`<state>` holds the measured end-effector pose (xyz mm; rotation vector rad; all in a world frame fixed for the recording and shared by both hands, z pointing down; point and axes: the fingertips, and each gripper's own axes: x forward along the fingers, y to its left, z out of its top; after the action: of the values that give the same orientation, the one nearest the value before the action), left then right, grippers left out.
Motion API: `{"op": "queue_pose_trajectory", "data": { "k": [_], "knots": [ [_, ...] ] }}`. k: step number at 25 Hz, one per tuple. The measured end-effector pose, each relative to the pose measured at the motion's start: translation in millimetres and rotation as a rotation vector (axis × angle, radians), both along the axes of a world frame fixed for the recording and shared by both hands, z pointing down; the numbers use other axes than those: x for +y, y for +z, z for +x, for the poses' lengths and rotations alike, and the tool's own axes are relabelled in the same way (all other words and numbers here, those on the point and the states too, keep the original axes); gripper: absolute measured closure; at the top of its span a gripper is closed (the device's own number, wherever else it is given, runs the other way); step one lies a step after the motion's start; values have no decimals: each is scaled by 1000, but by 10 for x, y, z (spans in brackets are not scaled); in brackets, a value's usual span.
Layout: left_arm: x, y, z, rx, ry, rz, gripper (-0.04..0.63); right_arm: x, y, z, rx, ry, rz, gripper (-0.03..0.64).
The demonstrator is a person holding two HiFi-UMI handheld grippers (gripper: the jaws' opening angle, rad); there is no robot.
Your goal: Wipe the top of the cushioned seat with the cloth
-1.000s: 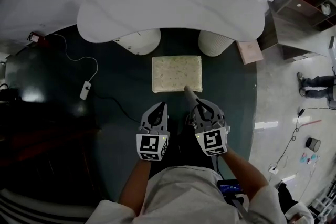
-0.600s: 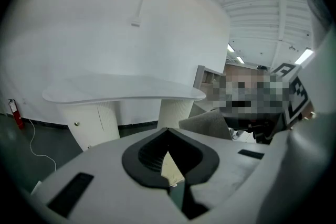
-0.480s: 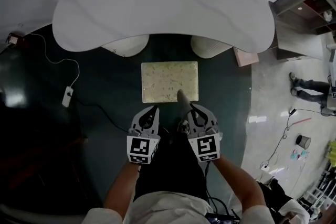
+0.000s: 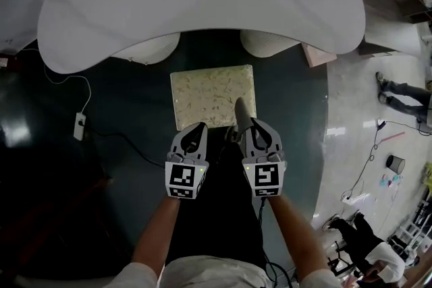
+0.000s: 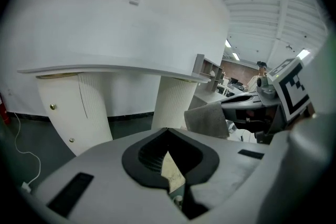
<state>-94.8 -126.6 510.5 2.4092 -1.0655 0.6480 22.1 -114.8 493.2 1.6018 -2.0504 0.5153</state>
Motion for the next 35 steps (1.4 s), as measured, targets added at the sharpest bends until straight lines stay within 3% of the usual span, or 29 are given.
{"op": "queue_pose_trajectory", "data": {
  "k": [7, 16, 29, 35],
  "knots": [
    [-341, 435, 270, 8, -103, -25, 583, -259, 478, 207, 2, -37, -23, 603],
    [-502, 859, 469, -64, -107, -62, 583, -515, 915, 568, 17, -16, -46, 603],
    [-536, 1511, 336, -62, -100, -141, 583, -895, 1379, 910, 385, -94, -30, 603],
    [-486, 1747, 290, -55, -87, -169, 583, -1089, 1598, 856, 520, -174, -18, 603]
  ]
}}
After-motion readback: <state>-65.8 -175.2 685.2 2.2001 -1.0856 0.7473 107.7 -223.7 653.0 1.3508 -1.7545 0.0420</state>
